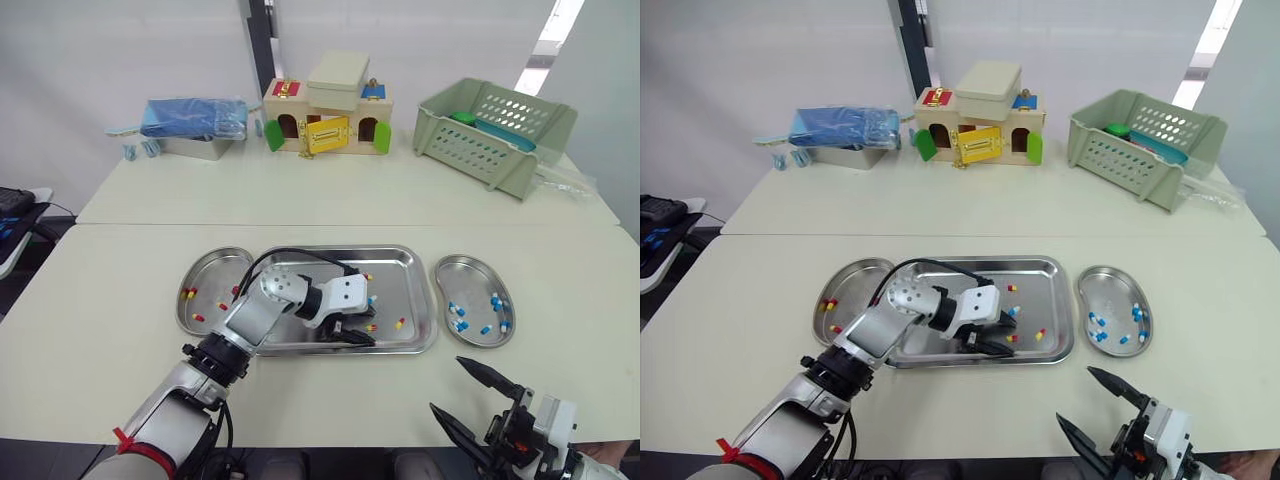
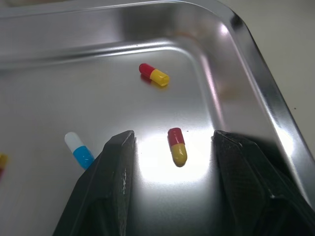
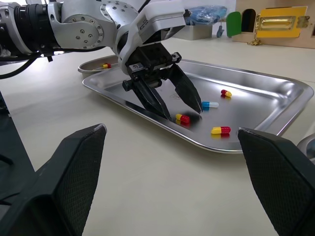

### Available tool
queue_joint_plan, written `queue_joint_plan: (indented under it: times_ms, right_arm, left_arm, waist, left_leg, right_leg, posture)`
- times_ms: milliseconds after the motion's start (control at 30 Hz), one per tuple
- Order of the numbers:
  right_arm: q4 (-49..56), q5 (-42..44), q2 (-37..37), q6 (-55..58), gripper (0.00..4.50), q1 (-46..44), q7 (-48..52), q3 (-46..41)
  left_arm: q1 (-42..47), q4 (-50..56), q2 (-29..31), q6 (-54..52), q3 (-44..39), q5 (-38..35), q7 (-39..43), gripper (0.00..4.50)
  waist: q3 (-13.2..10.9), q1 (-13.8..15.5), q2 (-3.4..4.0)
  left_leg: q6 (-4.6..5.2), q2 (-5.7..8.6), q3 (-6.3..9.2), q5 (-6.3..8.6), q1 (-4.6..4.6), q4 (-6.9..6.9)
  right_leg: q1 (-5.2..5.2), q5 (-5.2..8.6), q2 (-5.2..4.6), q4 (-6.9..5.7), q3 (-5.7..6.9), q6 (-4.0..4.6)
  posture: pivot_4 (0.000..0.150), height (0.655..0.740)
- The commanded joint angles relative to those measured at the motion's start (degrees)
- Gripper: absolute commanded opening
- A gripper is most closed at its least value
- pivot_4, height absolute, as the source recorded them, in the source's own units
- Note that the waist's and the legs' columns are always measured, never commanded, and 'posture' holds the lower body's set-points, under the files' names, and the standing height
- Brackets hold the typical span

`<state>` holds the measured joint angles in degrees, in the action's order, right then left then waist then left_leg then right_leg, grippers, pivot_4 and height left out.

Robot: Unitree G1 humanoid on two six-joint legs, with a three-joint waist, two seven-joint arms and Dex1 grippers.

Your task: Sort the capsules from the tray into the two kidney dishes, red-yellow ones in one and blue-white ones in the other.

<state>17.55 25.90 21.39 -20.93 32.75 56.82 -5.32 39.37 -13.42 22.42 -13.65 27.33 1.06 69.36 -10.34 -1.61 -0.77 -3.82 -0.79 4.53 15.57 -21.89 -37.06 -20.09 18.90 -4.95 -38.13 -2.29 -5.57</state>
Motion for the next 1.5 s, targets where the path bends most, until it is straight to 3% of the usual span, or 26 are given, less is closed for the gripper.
queue_joint_plan:
  times_ms: [33, 100, 200, 433, 600, 867, 1033, 1233, 1500]
  right_arm:
    - [0.81, 0.18, 0.33, -1.14, 4.5, 0.22, -0.52, 0.27]
    - [0.87, 0.14, 0.42, -1.17, 4.5, 0.26, -0.71, 0.43]
    - [0.86, 0.02, 0.46, -1.24, 4.5, 0.22, -1.01, 0.64]
    - [0.6, 0.04, 0.86, -1.35, 4.5, -0.03, -1.22, 0.84]
    - [0.55, 0.08, 1.18, -1.43, 4.5, -0.19, -1.11, 0.83]
    - [1.25, 0.56, 2.37, -1.16, 4.5, -0.68, 0.01, 1.27]
    - [0.75, 0.64, 5.26, -1.08, 4.5, -1.68, 2.85, 2.3]
    - [-3.3, 1.87, 8.4, 0.22, 4.5, -7.9, 7.48, 3.91]
    - [-7.46, 3.11, 9.01, 2.06, 4.5, -14.07, 10.66, 5.33]
  left_arm:
    - [0.83, 1.63, -0.02, -1.65, 0.58, 0.65, 0.24, 2.63]
    - [0.73, 1.76, 0.25, -1.63, 0.87, 1.18, 0.28, 2.63]
    - [0.33, 2.1, 0.73, -1.76, 1.18, 1.66, 0.55, 2.09]
    - [-0.74, 3.91, 1.81, -2.1, 1.46, 1.83, 1.37, 0.02]
    - [-1.87, 5.73, 2.05, -0.45, -0.12, -0.41, 2.01, 0.02]
    - [-3.64, 14.15, 4.98, -7.41, -6.66, -6.13, 0.35, 0.02]
    - [-8.26, 23.4, 12.61, -15.69, -15.01, -10.5, -1.61, 0.02]
    - [-19.5, 33.41, 19.34, -26.19, -31.27, -15.87, -9.12, 0.02]
    - [-32.61, 33.05, 23.28, -27.19, -46.13, -15.61, -17.86, 0.02]
  waist:
    - [0.0, 0.0, 0.0]
    - [0.0, 0.0, 0.0]
    - [0.0, 0.0, 0.0]
    - [0.01, 0.0, 0.01]
    - [0.01, 0.0, 0.01]
    - [0.01, -0.12, 0.02]
    - [0.05, -0.41, 0.09]
    - [0.04, -0.27, 0.07]
    - [0.04, -0.04, 0.04]
  left_leg:
    - [0.0, 0.0, 0.0, 0.0, 0.0, 0.0]
    - [0.0, 0.0, 0.0, 0.0, 0.01, 0.0]
    - [0.0, 0.0, 0.0, 0.0, 0.0, 0.0]
    - [0.0, 0.0, 0.0, 0.0, 0.02, 0.0]
    - [0.0, 0.0, 0.0, 0.0, 0.02, -0.01]
    - [0.0, -0.01, 0.0, 0.0, 0.01, -0.01]
    - [0.0, -0.03, 0.0, 0.0, 0.04, 0.02]
    - [0.01, -0.04, 0.01, 0.0, 0.05, 0.0]
    - [0.0, -0.04, 0.06, 0.0, 0.05, 0.0]
  right_leg:
    - [-0.01, 0.0, 0.0, 0.0, 0.0, 0.0]
    - [-0.01, 0.0, 0.0, -0.01, 0.0, 0.0]
    - [0.0, 0.0, 0.0, -0.01, 0.0, 0.0]
    - [0.01, 0.0, 0.0, -0.02, 0.0, 0.0]
    - [0.01, 0.0, 0.0, -0.02, -0.01, 0.0]
    - [-0.01, 0.0, 0.0, -0.04, -0.01, 0.0]
    - [-0.05, 0.0, 0.0, -0.08, -0.05, 0.0]
    - [-0.02, 0.0, -0.02, -0.07, -0.03, 0.0]
    - [-0.01, 0.0, -0.03, -0.08, 0.01, 0.01]
  posture:
    - [0.15, 0.74]
    - [0.15, 0.74]
    - [0.15, 0.74]
    - [0.15, 0.74]
    - [0.15, 0.74]
    - [0.15, 0.74]
    - [0.15, 0.74]
    - [0.15, 0.74]
    - [0.15, 0.74]
